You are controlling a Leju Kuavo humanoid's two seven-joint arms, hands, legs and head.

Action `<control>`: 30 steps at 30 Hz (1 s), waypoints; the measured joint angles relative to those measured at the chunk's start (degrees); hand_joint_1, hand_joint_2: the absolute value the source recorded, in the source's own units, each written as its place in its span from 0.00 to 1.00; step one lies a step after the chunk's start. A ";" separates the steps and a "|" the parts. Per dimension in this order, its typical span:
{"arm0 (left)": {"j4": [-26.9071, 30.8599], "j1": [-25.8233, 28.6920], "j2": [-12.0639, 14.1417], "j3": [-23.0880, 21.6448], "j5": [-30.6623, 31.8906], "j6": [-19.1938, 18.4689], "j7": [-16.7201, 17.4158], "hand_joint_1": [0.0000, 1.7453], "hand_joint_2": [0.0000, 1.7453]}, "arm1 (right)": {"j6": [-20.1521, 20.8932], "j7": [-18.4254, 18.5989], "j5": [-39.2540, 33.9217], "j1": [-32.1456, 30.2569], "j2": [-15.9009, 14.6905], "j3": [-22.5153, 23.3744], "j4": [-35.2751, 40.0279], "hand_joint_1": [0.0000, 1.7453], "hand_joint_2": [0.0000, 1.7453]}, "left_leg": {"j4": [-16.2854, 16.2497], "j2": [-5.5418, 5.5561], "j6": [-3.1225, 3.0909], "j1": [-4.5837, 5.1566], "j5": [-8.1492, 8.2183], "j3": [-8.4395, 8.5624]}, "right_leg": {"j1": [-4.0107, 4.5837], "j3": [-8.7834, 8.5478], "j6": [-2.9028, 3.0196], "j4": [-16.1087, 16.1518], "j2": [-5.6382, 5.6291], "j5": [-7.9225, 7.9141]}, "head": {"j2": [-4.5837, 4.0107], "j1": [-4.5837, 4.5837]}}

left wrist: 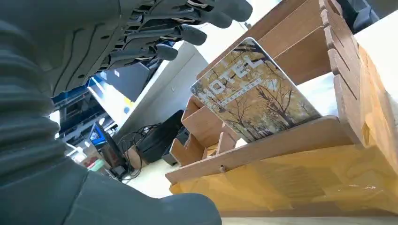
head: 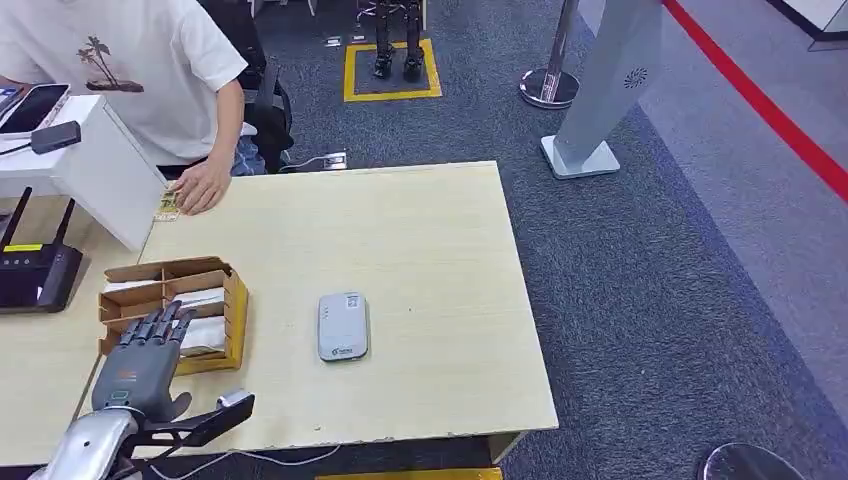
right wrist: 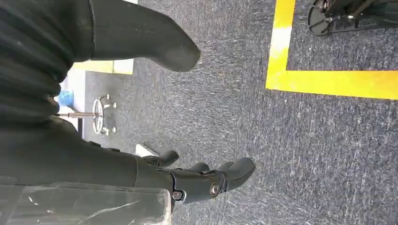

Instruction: Pass the card to the sensor for recognition and then transmit it.

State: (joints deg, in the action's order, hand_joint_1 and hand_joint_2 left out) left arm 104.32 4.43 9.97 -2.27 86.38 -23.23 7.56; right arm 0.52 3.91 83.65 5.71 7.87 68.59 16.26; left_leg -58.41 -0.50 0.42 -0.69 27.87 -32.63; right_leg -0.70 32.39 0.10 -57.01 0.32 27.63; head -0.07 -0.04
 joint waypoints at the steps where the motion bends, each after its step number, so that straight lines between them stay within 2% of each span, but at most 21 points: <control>1: -0.02 0.00 -0.11 0.00 0.13 -0.04 -0.02 0.00 1.00 | 0.00 0.04 0.02 0.00 0.00 0.00 0.00 0.00 1.00 | 0.00 0.00 0.00 0.00 0.00 0.00 | 0.00 0.00 0.00 0.00 0.00 0.00 | -0.02 0.00; 8: -0.50 -1.20 -0.81 0.28 1.00 -0.15 -0.30 0.00 1.00 | 0.07 0.06 0.35 0.00 -0.07 -0.20 0.00 0.00 1.00 | 0.00 0.00 0.00 0.00 0.00 0.00 | 0.00 0.00 0.00 0.00 0.00 0.00 | -0.02 0.02; 18: -4.53 -5.53 -2.73 0.42 1.22 0.11 -1.20 0.00 1.00 | 0.11 -0.04 1.07 0.02 -0.28 -0.81 0.00 0.00 1.00 | 0.00 0.00 0.00 0.00 0.00 0.01 | 0.00 0.00 0.00 0.00 0.00 -0.01 | -0.02 0.00; 30: -7.19 -7.66 -3.34 0.42 1.22 0.44 -1.42 0.00 1.00 | 0.17 0.02 1.14 0.00 -0.37 -1.29 -0.02 0.00 1.00 | 0.00 0.00 0.00 0.00 0.00 0.01 | 0.00 0.00 0.00 0.00 -0.01 0.00 | -0.02 0.00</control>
State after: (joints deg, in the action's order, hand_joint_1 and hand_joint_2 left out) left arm 97.13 -3.23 6.62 -1.86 87.60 -22.80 6.14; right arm 0.70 3.93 84.78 5.70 7.50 67.30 16.24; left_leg -58.41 -0.50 0.42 -0.69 27.86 -32.62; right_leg -0.70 32.39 0.10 -57.01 0.31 27.62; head -0.09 -0.04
